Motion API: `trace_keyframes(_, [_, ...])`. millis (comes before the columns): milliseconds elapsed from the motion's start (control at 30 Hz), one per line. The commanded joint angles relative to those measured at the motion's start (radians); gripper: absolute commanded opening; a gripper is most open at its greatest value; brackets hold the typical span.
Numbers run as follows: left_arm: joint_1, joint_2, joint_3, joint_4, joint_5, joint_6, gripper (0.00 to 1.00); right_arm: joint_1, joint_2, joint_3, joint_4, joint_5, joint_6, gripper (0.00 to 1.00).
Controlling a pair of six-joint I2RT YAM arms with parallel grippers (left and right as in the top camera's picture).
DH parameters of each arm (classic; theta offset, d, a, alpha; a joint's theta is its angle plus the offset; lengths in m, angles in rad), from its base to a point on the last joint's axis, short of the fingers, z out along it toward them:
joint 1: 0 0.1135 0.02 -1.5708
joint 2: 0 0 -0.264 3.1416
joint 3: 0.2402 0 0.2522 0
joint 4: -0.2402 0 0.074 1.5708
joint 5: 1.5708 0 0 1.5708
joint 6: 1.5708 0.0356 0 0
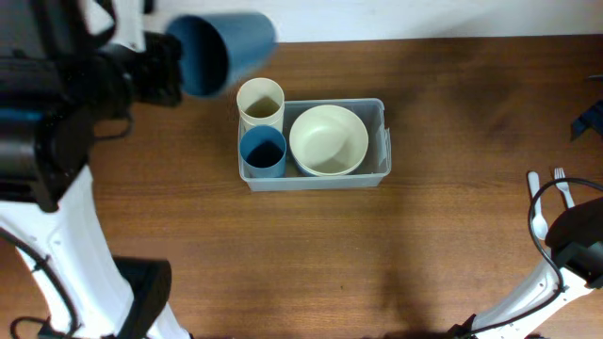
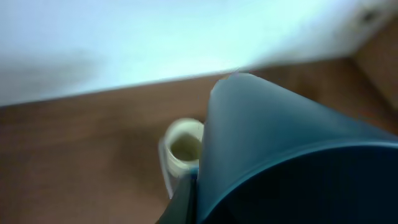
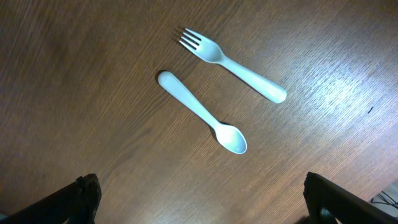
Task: Pack container
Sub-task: 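Lift the blue cup and carry it over the bin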
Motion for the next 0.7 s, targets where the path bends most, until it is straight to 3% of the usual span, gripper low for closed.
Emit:
trace_keyframes(0, [-0.056,-0.034,-0.163,0.0,-0.07,0.034,0.02,0.005,-0.013,-0.005,0.0,0.012,0.008,0.99])
trace_keyframes(100, [-0.066,-0.079,-0.299,0.0,-0.129,0.033,0.02,0.005,-0.013,-0.005,0.001,0.012,0.008,0.99])
trace_keyframes(400, [-0.064,-0.113,-0.566,0.0,-0.129,0.014,0.01,0.005,-0.013,-0.005,0.001,0.012,0.008,0.99])
trace_keyframes(667, [-0.064,-0.113,-0.668,0.002,-0.128,0.014,0.01,0.005,-0.013,-0.005,0.0,0.012,0.008,0.99])
